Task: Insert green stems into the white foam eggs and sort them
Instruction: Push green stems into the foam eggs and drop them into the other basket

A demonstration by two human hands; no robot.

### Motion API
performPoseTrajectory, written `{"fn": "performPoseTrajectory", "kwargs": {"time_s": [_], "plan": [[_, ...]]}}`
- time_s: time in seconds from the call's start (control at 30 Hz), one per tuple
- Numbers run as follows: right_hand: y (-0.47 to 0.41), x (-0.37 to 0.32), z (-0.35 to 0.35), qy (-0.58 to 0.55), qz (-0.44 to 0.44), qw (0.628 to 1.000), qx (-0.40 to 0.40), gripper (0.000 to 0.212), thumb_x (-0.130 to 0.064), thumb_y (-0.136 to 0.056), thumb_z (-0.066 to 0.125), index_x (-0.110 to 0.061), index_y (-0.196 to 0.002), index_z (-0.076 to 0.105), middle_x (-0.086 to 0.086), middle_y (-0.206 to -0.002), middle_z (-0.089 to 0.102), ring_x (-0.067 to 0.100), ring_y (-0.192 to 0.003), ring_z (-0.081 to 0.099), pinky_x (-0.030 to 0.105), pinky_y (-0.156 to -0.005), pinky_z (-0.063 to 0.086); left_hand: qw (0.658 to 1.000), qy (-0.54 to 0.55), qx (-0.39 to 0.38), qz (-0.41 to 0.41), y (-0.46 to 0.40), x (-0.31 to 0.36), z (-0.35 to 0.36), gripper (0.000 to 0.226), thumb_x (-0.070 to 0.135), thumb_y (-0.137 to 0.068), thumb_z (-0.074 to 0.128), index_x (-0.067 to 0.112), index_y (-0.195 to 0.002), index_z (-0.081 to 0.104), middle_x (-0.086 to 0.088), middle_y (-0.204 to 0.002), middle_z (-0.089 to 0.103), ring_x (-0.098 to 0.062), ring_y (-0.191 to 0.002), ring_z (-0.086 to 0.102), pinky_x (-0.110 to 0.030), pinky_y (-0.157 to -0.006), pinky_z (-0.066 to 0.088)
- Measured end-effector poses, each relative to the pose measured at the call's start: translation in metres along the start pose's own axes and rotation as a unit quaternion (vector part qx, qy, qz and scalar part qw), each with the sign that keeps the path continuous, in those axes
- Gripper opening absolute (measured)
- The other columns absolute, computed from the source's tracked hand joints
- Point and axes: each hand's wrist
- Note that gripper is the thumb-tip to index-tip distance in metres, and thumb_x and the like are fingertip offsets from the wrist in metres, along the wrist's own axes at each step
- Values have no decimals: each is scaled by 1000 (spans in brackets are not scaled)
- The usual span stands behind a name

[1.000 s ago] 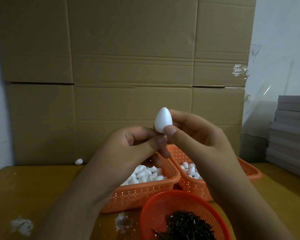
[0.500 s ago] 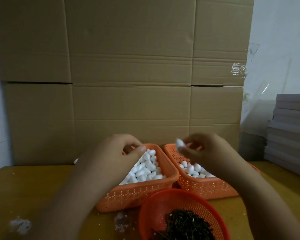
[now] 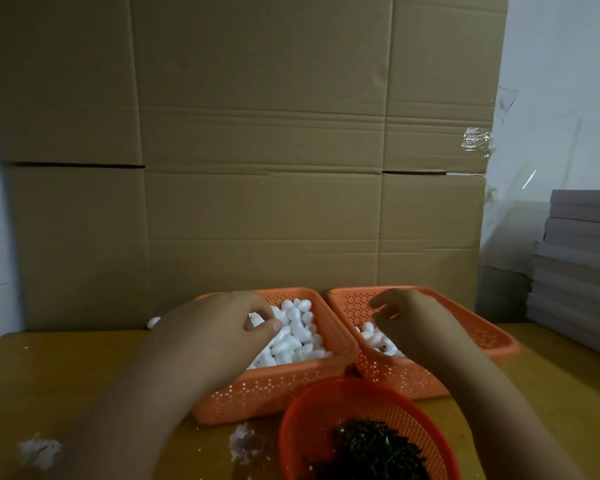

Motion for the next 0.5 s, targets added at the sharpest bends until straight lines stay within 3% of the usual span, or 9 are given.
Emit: {"fn": "performPoseTrajectory", "kwargs": {"time_s": [0.1,0.2,0.27,0.4,0.5], "plan": [[10,-23,10,-32,-49,998,-32,20,-23,-90,55,-25,-96,74,-6,-92,73,9,-84,66,33,-78,55,999,28,32,7,3,-1,-8,19,55,-93,46,45,-99,61,20,-87,63,2,-81,58,-26,-73,50],[5,-42,26,-6,-64,996,-63,21,-21,-90,52,-14,-87,72,2,-85,72,19,-79,66,33,-68,51,994,93,57,18,6,0,-17,14,48,-93,50,42,-92,62,16,-87,66,-1,-80,61,-30,-75,51],[-7,-51,41,34,-66,991,-113,20,-19,-90,54,-14,-95,72,2,-94,72,18,-84,64,30,-69,50,987,144,70,26,9,2,-20,11,41,-94,54,38,-90,63,13,-86,67,-3,-79,62,-28,-75,50],[-33,-63,48,109,-65,951,-282,38,-20,-89,61,-13,-126,61,3,-125,64,20,-108,61,35,-94,50,980,172,86,50,12,7,-23,11,39,-94,55,36,-89,64,13,-84,67,-1,-76,62,-18,-66,43],[-44,-70,48,159,-78,921,-346,54,-22,-91,62,-11,-140,44,-2,-120,59,19,-98,60,29,-85,51,983,162,61,62,14,7,-25,12,43,-92,53,39,-91,64,14,-83,67,-2,-77,62,-23,-71,49]]}}
Point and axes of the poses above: each hand's wrist, its own y-axis away from the middle knuckle, its own z-axis out of the palm, x = y × z
